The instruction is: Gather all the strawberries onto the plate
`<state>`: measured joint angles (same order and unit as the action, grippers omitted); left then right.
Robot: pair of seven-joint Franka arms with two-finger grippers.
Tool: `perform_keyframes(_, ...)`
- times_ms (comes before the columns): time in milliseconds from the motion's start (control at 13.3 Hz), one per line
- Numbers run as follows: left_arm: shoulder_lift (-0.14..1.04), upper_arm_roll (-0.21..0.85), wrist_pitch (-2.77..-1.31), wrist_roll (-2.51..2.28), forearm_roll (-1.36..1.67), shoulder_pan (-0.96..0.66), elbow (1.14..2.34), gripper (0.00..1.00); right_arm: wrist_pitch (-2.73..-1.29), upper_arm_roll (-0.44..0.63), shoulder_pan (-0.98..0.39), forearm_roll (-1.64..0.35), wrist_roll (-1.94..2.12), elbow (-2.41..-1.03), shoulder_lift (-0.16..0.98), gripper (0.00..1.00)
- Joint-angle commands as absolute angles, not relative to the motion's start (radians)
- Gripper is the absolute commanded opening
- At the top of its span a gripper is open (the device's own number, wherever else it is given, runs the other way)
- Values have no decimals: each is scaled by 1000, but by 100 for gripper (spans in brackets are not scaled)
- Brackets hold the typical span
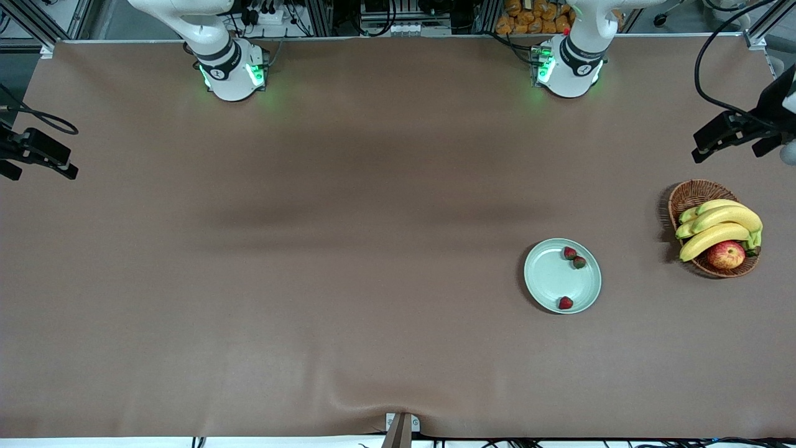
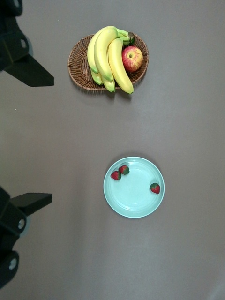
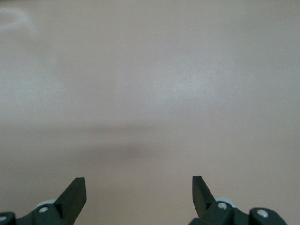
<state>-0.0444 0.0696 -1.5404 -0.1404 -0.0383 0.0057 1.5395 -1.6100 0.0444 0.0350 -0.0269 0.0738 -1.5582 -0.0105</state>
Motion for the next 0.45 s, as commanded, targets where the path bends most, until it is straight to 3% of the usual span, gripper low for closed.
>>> perform_keyframes(0, -75, 35, -1565, -100, -25, -14, 1574, 100, -1600, 41, 38, -41, 83, -1545, -5, 100)
perform_keyframes(376, -71, 28, -1562, -110, -57, -41, 1562, 100, -1595, 41, 38, -41, 83, -1546, -5, 100)
